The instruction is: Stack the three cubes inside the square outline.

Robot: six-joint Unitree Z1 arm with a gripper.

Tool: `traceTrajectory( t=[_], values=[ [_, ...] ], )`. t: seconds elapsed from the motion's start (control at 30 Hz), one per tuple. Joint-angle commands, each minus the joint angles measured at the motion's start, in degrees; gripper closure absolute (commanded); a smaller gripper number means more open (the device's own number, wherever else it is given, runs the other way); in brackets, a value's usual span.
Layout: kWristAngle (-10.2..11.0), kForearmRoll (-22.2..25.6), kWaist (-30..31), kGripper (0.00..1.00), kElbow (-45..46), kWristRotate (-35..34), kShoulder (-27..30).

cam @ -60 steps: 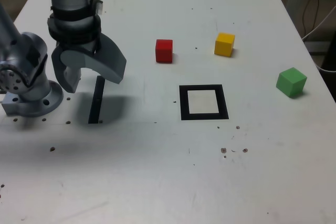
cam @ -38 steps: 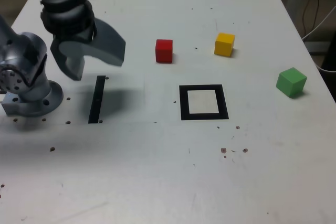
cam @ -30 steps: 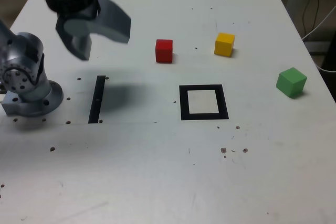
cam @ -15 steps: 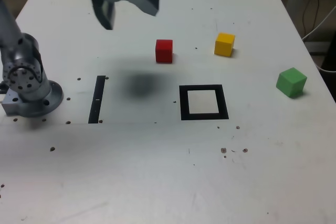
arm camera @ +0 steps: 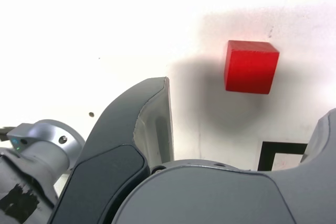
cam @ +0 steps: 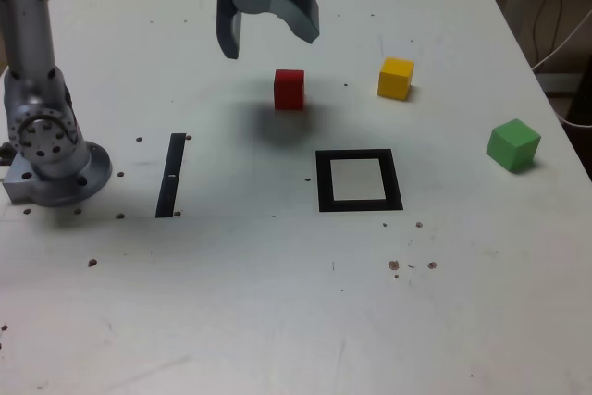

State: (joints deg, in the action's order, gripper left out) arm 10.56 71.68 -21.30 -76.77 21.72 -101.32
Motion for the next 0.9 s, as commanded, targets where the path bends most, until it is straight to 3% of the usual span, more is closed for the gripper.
traceTrajectory(
  t=[0.0, 0.5, 0.87],
  values=[
    [0.07, -0.78, -0.14, 0.04, 0.32, 0.08, -1.63],
    [-0.55, -4.2, -0.12, 0.08, 1.87, 0.22, -8.26],
    [-0.04, -6.22, -0.14, 0.16, 0.67, 0.61, -12.01]
  ],
)
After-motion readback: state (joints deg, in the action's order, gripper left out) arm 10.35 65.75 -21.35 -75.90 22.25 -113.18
